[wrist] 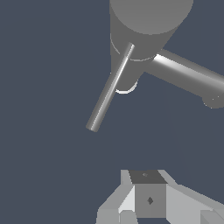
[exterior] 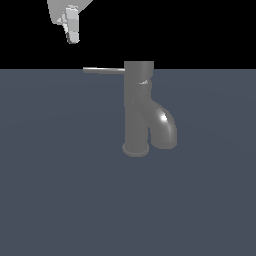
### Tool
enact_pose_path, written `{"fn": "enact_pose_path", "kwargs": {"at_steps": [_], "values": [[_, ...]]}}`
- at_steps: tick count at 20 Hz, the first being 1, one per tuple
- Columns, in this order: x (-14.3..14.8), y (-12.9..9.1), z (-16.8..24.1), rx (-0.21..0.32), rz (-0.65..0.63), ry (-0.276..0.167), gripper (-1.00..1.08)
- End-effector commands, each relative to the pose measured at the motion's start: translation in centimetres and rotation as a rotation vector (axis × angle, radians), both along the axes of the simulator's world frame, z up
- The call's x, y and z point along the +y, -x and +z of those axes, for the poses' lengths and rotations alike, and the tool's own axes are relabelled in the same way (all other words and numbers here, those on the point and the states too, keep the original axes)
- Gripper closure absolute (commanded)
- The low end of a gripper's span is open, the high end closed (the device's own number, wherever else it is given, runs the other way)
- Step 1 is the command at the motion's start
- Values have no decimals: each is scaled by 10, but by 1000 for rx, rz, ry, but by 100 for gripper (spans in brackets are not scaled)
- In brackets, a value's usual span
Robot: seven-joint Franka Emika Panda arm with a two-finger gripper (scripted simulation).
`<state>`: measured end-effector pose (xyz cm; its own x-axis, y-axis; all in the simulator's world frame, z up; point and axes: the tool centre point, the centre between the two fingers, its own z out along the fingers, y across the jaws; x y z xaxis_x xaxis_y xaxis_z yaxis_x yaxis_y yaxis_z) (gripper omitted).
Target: Turn on the faucet by rotating a designated handle.
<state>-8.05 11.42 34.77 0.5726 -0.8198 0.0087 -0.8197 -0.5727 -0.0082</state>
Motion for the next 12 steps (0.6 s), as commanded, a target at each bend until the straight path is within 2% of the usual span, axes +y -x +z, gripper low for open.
{"fn": "enact_pose_path", "kwargs": {"at_steps": [1,12], "values": [[2,-12,-8,1,-53,-2,108],[-1,-64,-41,7,-273,-5,108]]}}
